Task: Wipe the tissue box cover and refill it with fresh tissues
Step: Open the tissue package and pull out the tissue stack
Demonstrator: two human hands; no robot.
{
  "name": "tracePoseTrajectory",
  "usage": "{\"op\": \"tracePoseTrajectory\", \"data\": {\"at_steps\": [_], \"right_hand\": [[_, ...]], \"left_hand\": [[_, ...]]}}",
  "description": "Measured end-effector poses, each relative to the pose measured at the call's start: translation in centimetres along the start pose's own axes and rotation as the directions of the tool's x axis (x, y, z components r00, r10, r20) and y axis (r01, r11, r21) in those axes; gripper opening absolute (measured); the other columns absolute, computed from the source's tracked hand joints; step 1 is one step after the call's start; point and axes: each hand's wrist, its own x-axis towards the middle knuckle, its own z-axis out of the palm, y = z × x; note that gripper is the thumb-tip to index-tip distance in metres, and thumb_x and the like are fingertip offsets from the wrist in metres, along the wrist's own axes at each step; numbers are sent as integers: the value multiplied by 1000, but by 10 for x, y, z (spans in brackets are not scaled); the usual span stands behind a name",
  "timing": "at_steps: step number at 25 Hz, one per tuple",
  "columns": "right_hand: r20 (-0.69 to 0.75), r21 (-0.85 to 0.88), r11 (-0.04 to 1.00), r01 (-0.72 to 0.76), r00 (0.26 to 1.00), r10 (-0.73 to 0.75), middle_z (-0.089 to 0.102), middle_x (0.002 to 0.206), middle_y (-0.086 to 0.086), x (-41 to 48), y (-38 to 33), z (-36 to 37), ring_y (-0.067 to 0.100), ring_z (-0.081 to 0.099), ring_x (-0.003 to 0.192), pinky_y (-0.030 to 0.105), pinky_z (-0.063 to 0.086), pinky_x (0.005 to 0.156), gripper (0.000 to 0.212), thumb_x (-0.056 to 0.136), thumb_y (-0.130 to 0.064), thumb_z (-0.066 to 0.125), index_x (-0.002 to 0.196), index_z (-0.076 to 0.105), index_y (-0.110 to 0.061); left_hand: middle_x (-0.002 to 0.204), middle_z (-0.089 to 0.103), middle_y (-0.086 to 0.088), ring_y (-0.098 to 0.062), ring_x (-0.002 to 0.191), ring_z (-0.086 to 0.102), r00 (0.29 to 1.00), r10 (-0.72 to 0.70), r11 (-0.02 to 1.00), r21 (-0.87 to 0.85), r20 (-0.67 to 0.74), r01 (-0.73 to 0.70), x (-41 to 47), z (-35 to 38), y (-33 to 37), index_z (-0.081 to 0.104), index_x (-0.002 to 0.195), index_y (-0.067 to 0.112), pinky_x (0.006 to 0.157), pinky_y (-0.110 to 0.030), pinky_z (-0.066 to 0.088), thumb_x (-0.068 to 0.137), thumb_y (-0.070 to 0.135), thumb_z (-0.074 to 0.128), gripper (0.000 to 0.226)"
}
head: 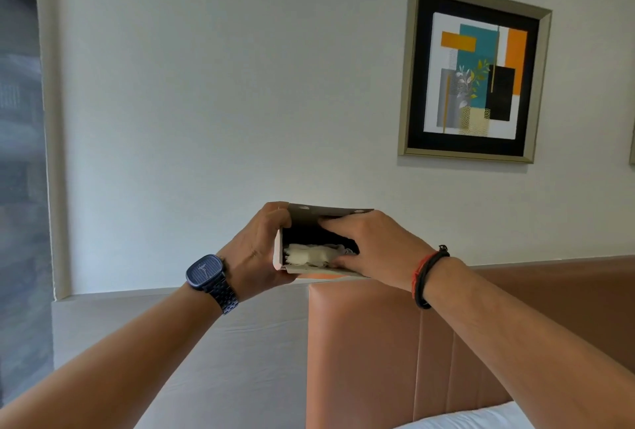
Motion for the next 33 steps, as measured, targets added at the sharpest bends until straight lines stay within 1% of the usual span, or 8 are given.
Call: {"op": "tracePoseTrajectory", "data": {"at_steps": [4,7,10,14,18,21,28,33], "right_hand": [[131,-63,997,34,991,-26,65,122,2,12,-8,0,21,61,108,38,52,90,49,87,-25,63,134,48,-30],[182,-90,995,48,983,-31,66,109,4,14,-12,2,24,62,92,40,54,76,40,85,-25,62,120,45,-30],[207,-80,993,90,976,-72,65,95,2,13,-14,7,22,61,78,31,46,63,28,87,-22,59,106,40,-31],[261,-136,982,128,961,-89,68,101,2,19,-16,14,23,63,89,30,47,72,19,90,-8,50,92,53,-27],[269,-174,977,122,960,-72,67,119,0,24,-14,7,21,61,107,35,50,91,35,91,-6,50,112,68,-27],[279,-164,979,124,957,-75,70,113,1,26,-13,2,21,63,101,39,52,88,30,90,-16,52,113,69,-27],[160,-382,913,141,983,-84,70,105,9,29,-9,12,28,67,92,39,55,79,18,92,-10,52,102,64,-19],[1,-246,968,49,999,-50,71,97,12,24,-14,10,31,68,82,35,52,67,31,91,-9,49,119,43,-20]], "left_hand": [[111,46,-8,-7,91,46,1000,-28,999,-19,15,28,0,-1,5,35,106,12,82,-8,39,57,26,84,70],[111,53,-16,-16,91,52,995,-64,998,9,75,64,-3,-3,6,37,104,13,81,-9,39,53,21,88,73],[114,55,-15,-19,91,56,989,-101,995,14,110,100,-6,-5,7,38,102,14,81,-6,38,55,23,87,68],[113,54,-12,-11,81,50,987,-102,995,37,122,98,-4,-6,12,40,103,12,75,1,34,51,23,89,72],[109,50,-4,-6,79,46,987,-122,993,12,109,121,-4,-7,14,41,98,14,73,2,33,55,30,88,65],[109,52,-7,-10,80,50,986,-132,991,17,104,131,-2,-9,15,41,100,16,73,2,33,56,31,88,66],[114,55,-14,-16,87,57,989,-106,994,48,100,102,3,-6,18,40,107,12,76,-4,37,59,39,83,70],[107,53,-9,-18,80,56,989,-148,989,-11,21,148,-3,-2,13,31,114,20,70,-29,53,54,25,89,83]]}}
